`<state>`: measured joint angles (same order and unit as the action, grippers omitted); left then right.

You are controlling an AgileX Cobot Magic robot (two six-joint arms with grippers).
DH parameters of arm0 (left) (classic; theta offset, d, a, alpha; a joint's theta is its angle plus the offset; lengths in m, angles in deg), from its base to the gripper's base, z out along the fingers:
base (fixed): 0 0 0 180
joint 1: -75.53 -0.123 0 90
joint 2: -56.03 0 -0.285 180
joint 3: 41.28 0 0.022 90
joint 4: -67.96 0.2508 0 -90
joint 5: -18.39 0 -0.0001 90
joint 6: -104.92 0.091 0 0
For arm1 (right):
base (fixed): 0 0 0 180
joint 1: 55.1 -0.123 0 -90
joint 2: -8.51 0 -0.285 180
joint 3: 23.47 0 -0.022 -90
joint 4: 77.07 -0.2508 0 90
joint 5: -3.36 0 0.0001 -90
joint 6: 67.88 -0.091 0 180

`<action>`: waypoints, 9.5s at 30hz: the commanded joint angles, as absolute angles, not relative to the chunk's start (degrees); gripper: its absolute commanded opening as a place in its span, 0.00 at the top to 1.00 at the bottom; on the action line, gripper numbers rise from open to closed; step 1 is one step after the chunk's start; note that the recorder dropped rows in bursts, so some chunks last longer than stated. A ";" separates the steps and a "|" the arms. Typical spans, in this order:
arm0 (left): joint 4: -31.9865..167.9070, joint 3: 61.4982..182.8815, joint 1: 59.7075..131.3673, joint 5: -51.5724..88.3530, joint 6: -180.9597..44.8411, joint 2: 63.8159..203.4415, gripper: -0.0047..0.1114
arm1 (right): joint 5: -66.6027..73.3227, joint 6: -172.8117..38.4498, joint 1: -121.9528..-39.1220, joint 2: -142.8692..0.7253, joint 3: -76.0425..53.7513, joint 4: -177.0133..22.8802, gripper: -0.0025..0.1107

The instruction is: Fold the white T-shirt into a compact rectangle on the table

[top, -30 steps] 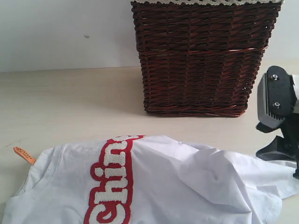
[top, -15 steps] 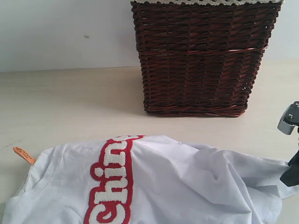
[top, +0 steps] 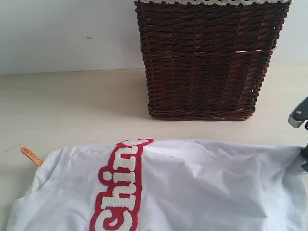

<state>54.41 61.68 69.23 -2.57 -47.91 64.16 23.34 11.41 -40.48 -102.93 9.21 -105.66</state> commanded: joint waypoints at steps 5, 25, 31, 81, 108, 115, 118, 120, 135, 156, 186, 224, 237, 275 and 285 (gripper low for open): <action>54.25 61.50 69.51 -2.48 -48.10 63.82 0.96 | 12.79 11.46 -40.33 -103.18 8.02 -105.41 0.58; 54.25 61.50 69.51 -2.48 -48.10 63.82 0.96 | 53.52 29.98 -44.76 -90.82 18.40 -118.41 0.52; 54.25 61.50 69.51 -2.48 -48.10 63.82 0.96 | 43.67 33.51 -44.76 -95.75 19.82 -123.69 0.58; 54.25 61.50 69.51 -2.48 -48.10 63.82 0.96 | 62.76 31.39 -44.76 -82.25 23.21 -105.53 0.38; 54.25 61.50 69.51 -2.48 -48.10 63.82 0.96 | 41.53 34.33 -44.76 -88.62 28.79 -99.43 0.98; 54.25 61.50 69.51 -2.48 -48.10 63.82 0.96 | 53.15 34.54 -44.76 -87.00 28.79 -98.85 0.98; 54.25 61.50 69.51 -2.48 -48.10 63.82 0.96 | 58.23 35.50 -44.76 -86.18 28.79 -97.58 0.98; 54.25 61.50 69.51 -2.48 -48.10 63.82 0.96 | 59.01 35.50 -44.76 -85.64 28.79 -95.60 0.98; 54.25 61.50 69.51 -2.48 -48.10 63.82 0.96 | 60.66 30.80 -44.65 -80.66 28.79 -75.02 0.98; 54.25 61.50 69.51 -2.48 -48.10 63.82 0.96 | 50.32 19.38 -44.65 -72.85 28.79 -67.74 0.52; 54.25 61.50 69.51 -2.48 -48.10 63.82 0.96 | 11.56 31.48 -44.65 -99.07 22.87 -132.64 0.98; 54.25 61.50 69.51 -2.48 -48.10 63.82 0.96 | 63.09 37.29 -44.65 -74.69 23.45 -87.37 0.59; 54.25 61.50 69.51 -2.48 -48.10 63.82 0.96 | 39.59 35.02 -44.65 -78.36 30.98 -86.60 0.59; 54.25 61.50 69.51 -2.48 -48.10 63.82 0.96 | 37.41 36.79 -40.44 -80.25 30.98 -82.68 0.77; 54.25 61.50 69.51 -2.48 -48.10 63.82 0.96 | 30.11 38.98 -40.44 -86.99 30.98 -85.51 0.65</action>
